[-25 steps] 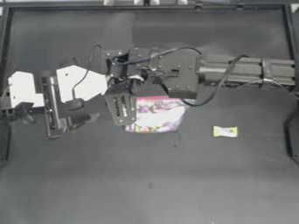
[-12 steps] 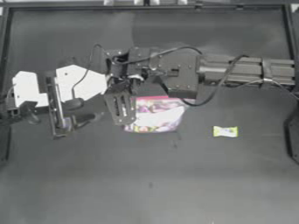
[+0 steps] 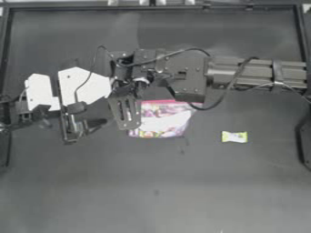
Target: Put candy in bag
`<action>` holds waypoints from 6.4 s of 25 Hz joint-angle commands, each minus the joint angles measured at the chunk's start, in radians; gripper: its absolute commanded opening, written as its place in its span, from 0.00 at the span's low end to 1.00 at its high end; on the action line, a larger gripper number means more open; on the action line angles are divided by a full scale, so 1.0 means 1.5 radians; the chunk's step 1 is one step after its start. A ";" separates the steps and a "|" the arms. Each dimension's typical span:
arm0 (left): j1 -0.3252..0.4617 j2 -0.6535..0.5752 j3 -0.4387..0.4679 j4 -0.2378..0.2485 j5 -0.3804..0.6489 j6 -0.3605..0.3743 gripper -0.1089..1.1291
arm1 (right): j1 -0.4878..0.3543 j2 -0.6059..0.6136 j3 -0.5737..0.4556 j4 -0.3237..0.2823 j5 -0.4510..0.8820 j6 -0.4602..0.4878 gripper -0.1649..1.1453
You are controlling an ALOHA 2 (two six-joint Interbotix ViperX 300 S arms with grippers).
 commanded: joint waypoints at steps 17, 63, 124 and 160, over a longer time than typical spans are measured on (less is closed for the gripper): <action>-0.002 -0.003 -0.017 0.002 0.000 -0.001 0.80 | 0.003 -0.016 -0.026 0.001 -0.006 -0.001 0.35; -0.001 -0.002 -0.027 0.002 0.018 0.000 0.61 | 0.005 -0.007 -0.033 0.002 0.003 -0.002 0.35; -0.001 -0.038 -0.014 0.038 0.017 0.005 0.16 | -0.003 -0.033 0.032 -0.004 0.013 0.004 0.35; -0.002 -0.038 -0.014 0.039 0.016 0.006 0.16 | -0.015 -0.141 0.210 -0.025 -0.036 0.053 0.35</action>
